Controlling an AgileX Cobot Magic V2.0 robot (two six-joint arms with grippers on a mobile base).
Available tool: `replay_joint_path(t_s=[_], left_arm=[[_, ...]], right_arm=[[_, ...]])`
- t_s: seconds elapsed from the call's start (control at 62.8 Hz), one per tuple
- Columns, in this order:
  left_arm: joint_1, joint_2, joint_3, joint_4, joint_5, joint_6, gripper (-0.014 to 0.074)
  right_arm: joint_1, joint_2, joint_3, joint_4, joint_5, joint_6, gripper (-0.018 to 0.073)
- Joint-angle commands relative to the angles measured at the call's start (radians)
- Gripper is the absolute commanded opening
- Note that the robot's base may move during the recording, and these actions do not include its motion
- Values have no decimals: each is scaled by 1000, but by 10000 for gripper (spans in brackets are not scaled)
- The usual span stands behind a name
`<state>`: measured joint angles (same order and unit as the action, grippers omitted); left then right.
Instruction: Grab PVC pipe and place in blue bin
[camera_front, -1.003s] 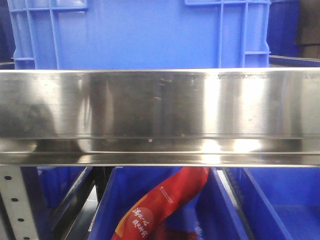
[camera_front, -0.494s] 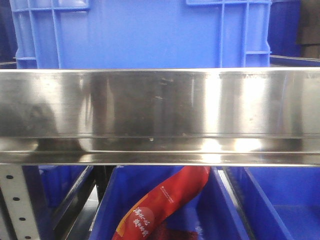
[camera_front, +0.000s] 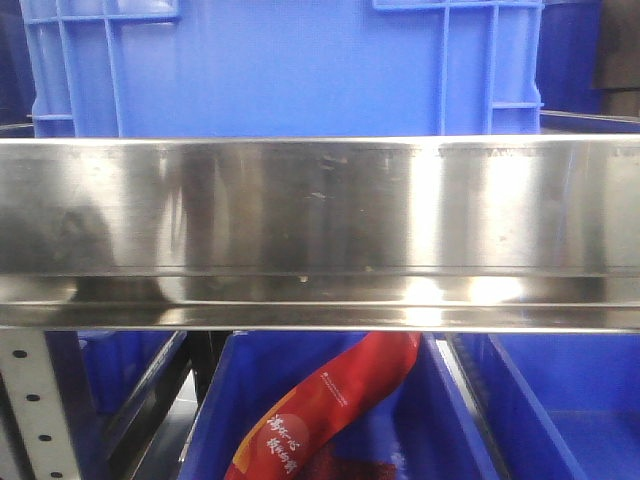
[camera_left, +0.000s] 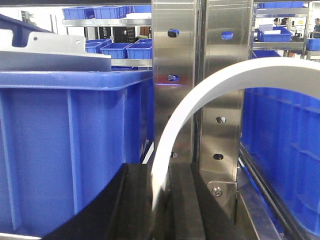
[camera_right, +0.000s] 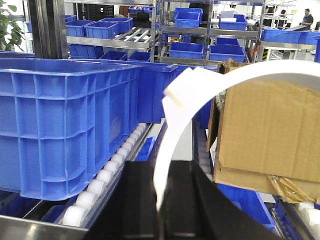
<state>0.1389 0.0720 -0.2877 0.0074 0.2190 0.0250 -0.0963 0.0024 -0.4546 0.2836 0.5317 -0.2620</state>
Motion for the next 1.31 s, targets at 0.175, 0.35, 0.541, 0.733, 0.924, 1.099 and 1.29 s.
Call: replay_joint_path(t_s=[0.175,0.35,0.541,0.733,0.924,1.099,1.29], left_arm=[[1,-4,-2,1,-27,1,-111],[1,-4,-2,1,-27,1,-111],[1,-4,-2,1,-27,1,-111],[1,-4,-2,1,-27,1,-111],[1,-4,-2,1,-27,1,-111],[1,-5,-2,1,-35,1,-111],[1,-5,-2,1,-41,1,-111]], right_arm=[[-1,-2,2,-1,-30,-2,-168],[-1,-2,2,-1,-30,-2,-168],[-1,-2,2,-1,-30,-2,-168],[-1,-2,2,1,-49,-2,-168],[-1,-2,2,1,-45,-2,-168],[-1,-2,2,4,-46,-2,-168],[-1,-2,2,4,-54,-2,-168]])
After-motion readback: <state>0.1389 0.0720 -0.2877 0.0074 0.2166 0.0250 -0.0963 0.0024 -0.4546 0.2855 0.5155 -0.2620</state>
